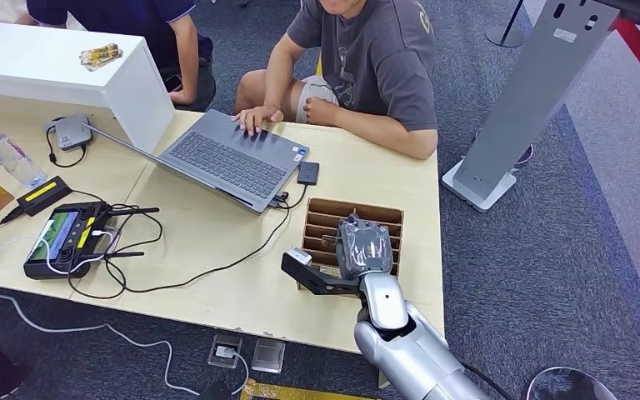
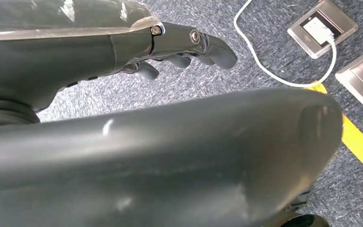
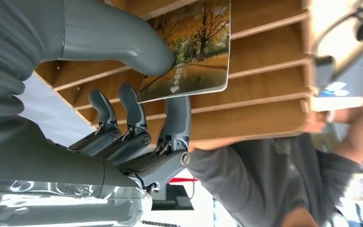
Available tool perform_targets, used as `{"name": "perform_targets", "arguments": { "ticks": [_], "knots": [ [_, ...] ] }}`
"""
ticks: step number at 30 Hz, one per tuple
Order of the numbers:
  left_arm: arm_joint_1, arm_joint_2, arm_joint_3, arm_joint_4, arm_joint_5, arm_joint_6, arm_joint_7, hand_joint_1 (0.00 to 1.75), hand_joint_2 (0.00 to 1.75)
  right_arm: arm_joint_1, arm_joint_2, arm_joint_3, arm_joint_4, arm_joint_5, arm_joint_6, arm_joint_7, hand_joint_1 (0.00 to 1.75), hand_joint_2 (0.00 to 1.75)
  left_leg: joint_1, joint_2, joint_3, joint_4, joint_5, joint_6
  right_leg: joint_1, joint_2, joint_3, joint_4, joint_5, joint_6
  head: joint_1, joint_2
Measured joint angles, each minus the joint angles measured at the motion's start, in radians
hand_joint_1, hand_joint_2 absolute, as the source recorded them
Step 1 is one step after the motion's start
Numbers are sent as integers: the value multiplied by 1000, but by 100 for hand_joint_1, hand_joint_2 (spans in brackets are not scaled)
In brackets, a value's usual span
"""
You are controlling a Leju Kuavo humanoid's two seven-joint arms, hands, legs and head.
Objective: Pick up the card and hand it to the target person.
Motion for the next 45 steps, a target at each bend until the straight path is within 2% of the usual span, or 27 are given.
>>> {"name": "perform_targets", "arguments": {
  "ticks": [21,30,34,38,45],
  "knots": [
    [0,-3,0,0,-4,1,5,0,0,8,-55,-25,-227,-46,46,12,135,175,0,0,-1,0,0,0,0,0,-1,0,0,0,0,0],
    [0,-5,0,0,-8,4,7,0,0,-1,-74,-56,-320,-120,30,-1,144,175,0,0,-1,0,0,0,0,0,-1,0,0,0,1,0],
    [0,-6,0,0,-16,4,8,0,0,-31,-81,-83,-339,-123,-5,4,144,175,0,0,-1,0,0,0,0,0,-1,0,0,0,0,0],
    [0,-6,0,0,-27,3,7,0,0,-88,-90,-110,-333,-54,-76,32,148,175,0,0,-2,0,0,0,0,0,-1,0,0,0,0,0],
    [0,-6,-4,0,-50,-4,-8,0,0,-207,-102,-148,-239,16,-152,37,147,175,0,-1,-2,0,0,0,0,0,-1,0,0,0,0,0]
  ]
}}
